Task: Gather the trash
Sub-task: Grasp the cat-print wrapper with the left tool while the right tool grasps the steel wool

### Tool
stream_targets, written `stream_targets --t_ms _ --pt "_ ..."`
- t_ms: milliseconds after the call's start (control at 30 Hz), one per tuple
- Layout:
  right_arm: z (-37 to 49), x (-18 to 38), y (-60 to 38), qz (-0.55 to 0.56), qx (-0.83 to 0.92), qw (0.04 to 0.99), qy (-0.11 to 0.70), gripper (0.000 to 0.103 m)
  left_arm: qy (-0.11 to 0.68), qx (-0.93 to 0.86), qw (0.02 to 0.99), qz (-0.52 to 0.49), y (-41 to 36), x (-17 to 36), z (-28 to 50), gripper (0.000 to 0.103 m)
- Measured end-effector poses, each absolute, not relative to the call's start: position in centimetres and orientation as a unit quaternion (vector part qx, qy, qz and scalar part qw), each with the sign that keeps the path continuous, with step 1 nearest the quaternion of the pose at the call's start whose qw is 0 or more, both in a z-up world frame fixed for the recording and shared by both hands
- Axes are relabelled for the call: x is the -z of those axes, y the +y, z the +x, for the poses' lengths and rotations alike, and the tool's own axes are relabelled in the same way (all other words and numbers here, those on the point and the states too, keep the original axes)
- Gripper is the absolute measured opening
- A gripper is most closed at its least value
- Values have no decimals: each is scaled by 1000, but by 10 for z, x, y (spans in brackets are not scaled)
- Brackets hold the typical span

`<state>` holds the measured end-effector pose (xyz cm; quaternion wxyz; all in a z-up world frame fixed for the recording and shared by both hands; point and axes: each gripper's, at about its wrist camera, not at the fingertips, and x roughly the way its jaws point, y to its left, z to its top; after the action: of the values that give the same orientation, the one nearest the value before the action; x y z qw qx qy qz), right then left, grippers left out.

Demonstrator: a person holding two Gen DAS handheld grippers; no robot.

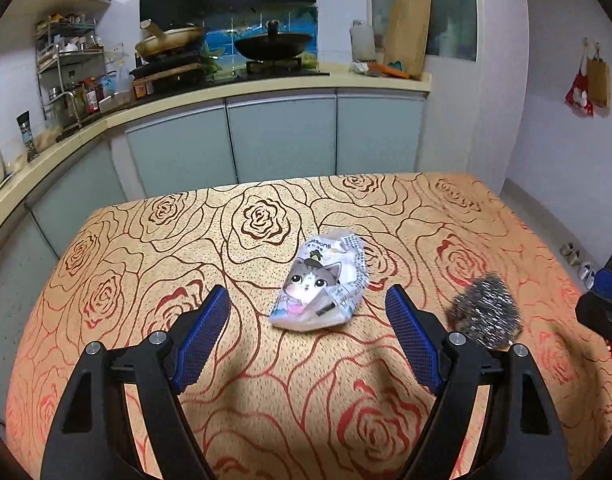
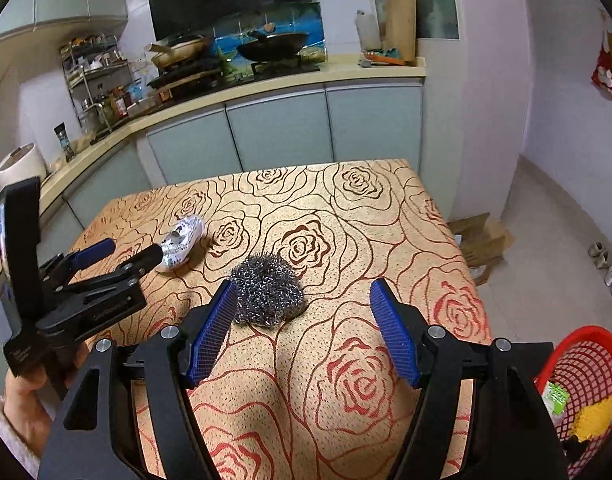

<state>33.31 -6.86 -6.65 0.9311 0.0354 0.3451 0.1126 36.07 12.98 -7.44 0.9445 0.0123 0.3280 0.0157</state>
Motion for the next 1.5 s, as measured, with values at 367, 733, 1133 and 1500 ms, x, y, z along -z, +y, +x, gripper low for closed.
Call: stream_targets --t_ms 367,733,1133,1500 --pt "354 85 -41 4 -138 918 371 72 347 -27 937 28 127 87 378 53" --pt "374 98 -21 -9 -136 910 392 72 362 3 932 14 129 90 383 28" --pt "381 106 -13 -24 -138 905 403 46 355 7 935 0 136 89 379 11" --pt "361 90 -25 -8 -149 910 387 31 332 17 943 -34 148 74 368 7"
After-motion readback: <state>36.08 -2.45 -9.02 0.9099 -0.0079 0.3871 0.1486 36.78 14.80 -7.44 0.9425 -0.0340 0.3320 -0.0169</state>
